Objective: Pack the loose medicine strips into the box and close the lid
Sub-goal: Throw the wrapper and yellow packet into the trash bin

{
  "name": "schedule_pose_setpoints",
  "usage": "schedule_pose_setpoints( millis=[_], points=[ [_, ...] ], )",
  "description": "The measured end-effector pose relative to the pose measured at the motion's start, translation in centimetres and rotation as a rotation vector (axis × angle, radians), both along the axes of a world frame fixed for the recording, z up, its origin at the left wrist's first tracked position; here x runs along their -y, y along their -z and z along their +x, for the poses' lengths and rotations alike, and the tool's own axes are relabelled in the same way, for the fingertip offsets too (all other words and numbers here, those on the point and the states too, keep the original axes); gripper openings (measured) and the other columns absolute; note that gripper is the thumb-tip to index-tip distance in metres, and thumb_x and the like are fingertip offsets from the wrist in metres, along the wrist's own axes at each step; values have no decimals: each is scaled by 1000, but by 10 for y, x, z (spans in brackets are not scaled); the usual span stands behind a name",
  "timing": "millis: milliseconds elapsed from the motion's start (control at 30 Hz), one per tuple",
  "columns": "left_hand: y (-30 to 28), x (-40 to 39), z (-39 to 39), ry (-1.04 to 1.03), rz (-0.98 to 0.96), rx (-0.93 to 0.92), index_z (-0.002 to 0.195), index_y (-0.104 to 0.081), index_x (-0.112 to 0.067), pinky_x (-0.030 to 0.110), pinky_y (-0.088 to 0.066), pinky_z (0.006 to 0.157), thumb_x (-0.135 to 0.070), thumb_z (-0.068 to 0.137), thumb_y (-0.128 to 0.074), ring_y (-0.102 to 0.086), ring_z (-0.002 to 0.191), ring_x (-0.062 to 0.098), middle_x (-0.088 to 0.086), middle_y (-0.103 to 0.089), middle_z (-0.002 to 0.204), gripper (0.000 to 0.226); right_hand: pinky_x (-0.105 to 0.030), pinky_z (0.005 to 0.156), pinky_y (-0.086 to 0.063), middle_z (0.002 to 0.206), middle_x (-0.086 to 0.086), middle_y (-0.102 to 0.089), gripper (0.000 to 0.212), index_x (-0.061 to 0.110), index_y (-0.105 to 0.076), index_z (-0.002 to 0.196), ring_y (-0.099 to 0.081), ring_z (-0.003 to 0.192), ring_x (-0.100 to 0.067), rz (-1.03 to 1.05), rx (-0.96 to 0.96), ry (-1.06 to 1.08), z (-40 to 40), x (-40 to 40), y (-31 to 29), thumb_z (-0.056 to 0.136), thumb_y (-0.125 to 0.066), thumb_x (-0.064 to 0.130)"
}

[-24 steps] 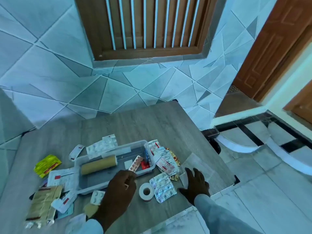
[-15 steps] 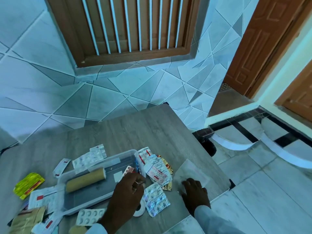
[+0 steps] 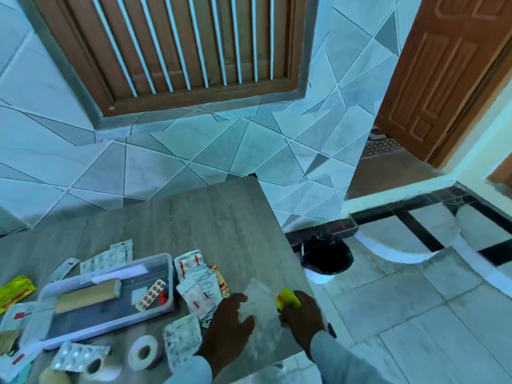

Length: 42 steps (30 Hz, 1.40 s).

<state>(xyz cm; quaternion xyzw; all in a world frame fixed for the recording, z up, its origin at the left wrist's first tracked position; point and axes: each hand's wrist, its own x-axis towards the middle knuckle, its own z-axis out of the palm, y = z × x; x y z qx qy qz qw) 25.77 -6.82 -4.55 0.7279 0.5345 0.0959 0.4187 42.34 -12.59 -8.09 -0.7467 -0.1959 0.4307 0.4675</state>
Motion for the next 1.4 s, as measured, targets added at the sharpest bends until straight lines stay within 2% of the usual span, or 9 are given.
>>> schedule_pose_setpoints(
  millis=[200, 333, 500, 633, 800, 933, 1100, 1233, 1400],
  points=[
    [31, 13, 45, 379, 84, -485, 147, -9, -40, 42, -13, 120, -40, 80, -59, -1, 148, 20, -4, 3, 161, 84, -27, 47, -47, 67, -14, -62, 10, 3, -65, 82, -54, 50, -22, 0, -304, -13, 45, 8, -4, 81, -61, -6],
    [44, 9, 54, 375, 161, -511, 142, -23, -39, 43, -22, 115, -35, 86, -51, -12, 145, 21, -6, -10, 159, 63, -25, 47, -41, 65, -10, -59, 6, 2, -67, 85, -53, 52, -19, -6, -313, -94, 62, 4, -6, 81, -63, -1],
    [36, -7, 72, 243, 241, -321, 106, -56, -33, 32, -41, 99, -26, 92, -47, -47, 114, 14, -9, -49, 119, 18, -27, 51, -40, 71, -8, -66, 12, 5, -70, 92, -52, 55, -18, -8, -328, -83, 90, -7, -14, 81, -66, 2],
    [28, -32, 101, 34, 120, -127, 79, -50, -35, 33, -51, 84, -22, 94, -46, -57, 89, 12, -13, -56, 87, 20, -27, 55, -43, 85, -8, -70, 19, 7, -69, 98, -56, 62, -17, -3, -350, -119, 119, -18, -32, 80, -69, 8],
    [-21, -71, 153, -385, -571, 583, 73, -68, -13, 31, -45, 60, -8, 94, -45, -60, 65, 24, 8, -66, 72, 31, -38, 89, -41, 107, 8, -73, 18, 21, -70, 103, -63, 103, -6, 49, -515, -218, 154, -40, -50, 87, -65, 14],
    [-34, -86, 202, -412, -903, 947, 83, -69, -7, 37, -52, 69, -10, 90, -48, -71, 63, 21, 7, -75, 72, 23, -48, 97, -41, 110, 8, -71, 23, 23, -70, 108, -58, 107, -14, 48, -681, -289, 202, -59, -46, 86, -65, 20],
    [-9, -99, 281, -467, -969, 968, 89, -67, -11, 37, -54, 72, -31, 73, -70, -67, 77, 26, 12, -71, 88, 26, -37, 79, -49, 98, -3, -72, 14, 15, -71, 95, -63, 89, -17, -7, -703, -176, 278, -85, -12, 85, -65, 9],
    [17, -106, 323, -608, -980, 860, 106, -63, -14, 36, -55, 67, -49, 89, -51, -68, 86, 30, 18, -70, 107, 41, -28, 61, -48, 81, -13, -68, 12, 2, -67, 95, -61, 63, -18, -96, -508, -187, 336, -96, 0, 84, -65, 4],
    [23, -112, 391, -621, -702, 532, 122, -51, -9, 30, -51, 61, 0, 66, -75, -63, 67, 27, 21, -66, 89, 61, -25, 53, -44, 88, -21, -67, 19, -3, -63, 100, -57, 57, -20, -140, -374, -206, 409, -120, 13, 81, -66, -4]
  ],
)
